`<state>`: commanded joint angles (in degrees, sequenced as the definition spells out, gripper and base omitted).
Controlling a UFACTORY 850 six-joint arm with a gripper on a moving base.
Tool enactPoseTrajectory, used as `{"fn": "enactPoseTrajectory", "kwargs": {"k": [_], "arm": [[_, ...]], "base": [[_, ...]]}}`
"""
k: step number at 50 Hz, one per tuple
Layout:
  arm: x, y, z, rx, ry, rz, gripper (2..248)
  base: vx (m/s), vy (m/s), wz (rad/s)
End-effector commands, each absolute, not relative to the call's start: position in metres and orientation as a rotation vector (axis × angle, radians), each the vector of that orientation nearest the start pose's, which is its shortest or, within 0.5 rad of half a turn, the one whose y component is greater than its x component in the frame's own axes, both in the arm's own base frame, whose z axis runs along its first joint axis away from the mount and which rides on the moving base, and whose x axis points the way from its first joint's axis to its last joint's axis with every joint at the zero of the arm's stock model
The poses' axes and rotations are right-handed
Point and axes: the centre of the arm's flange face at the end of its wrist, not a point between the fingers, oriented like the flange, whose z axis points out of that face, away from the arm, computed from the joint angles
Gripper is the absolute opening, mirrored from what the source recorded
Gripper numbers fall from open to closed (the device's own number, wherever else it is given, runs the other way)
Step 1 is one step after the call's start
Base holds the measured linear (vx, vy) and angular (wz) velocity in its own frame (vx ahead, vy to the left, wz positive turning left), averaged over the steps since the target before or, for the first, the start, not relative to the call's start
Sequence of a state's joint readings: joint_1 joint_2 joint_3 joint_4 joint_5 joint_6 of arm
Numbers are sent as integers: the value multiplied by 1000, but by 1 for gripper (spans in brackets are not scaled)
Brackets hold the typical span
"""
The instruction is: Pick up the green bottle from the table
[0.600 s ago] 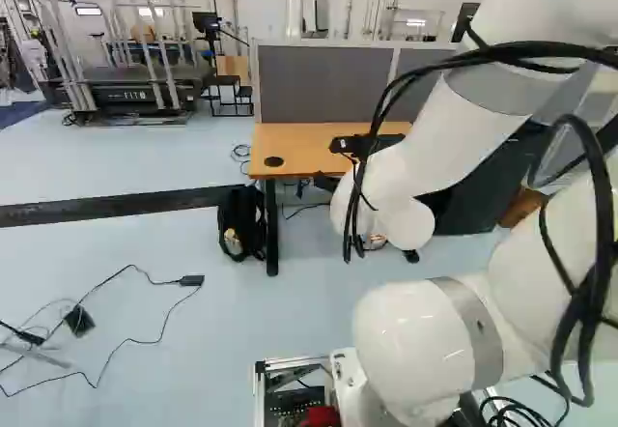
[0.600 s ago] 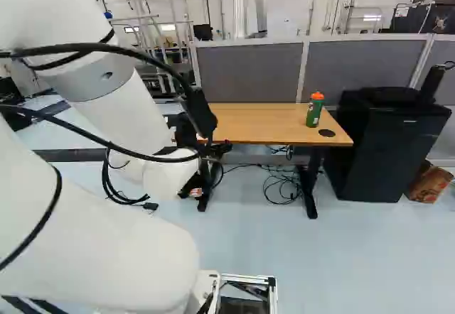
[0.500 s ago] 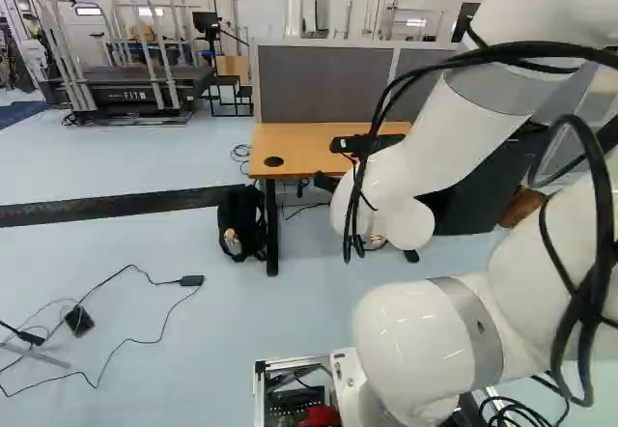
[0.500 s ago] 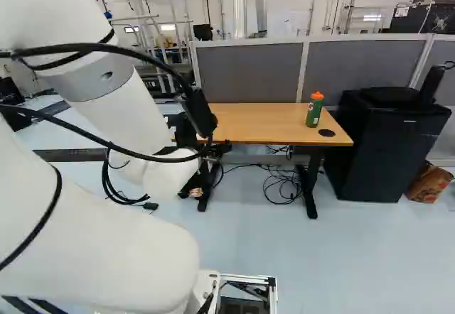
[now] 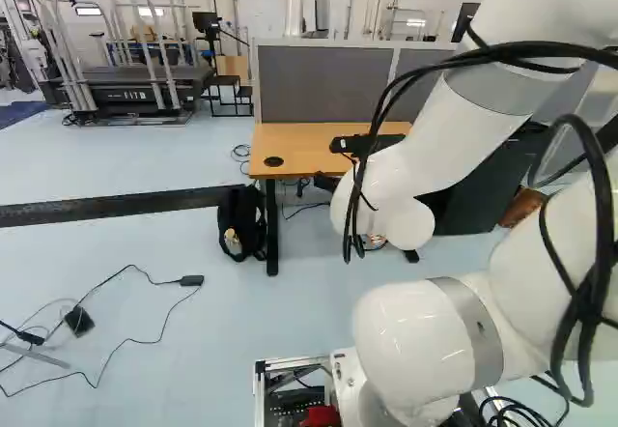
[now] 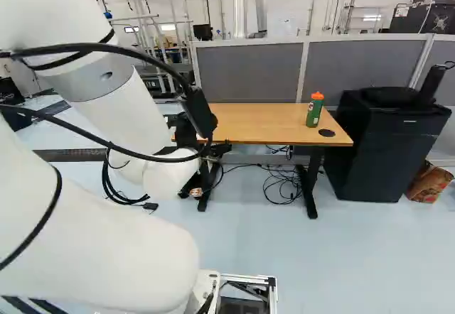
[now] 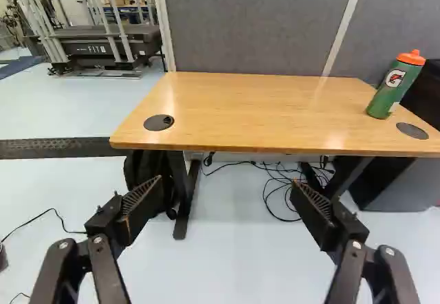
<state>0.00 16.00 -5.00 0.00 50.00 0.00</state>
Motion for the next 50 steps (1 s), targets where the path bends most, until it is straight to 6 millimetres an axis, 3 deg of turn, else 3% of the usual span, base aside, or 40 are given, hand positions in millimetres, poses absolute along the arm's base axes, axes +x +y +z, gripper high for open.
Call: {"fn": "enactPoseTrajectory", "kwargs": {"k": [36, 50], "arm": [[270, 0, 366, -2558, 0, -1824, 247], [270, 0, 366, -2558, 0, -1824, 247]], "base": [[12, -2, 8], [69, -39, -158]]}}
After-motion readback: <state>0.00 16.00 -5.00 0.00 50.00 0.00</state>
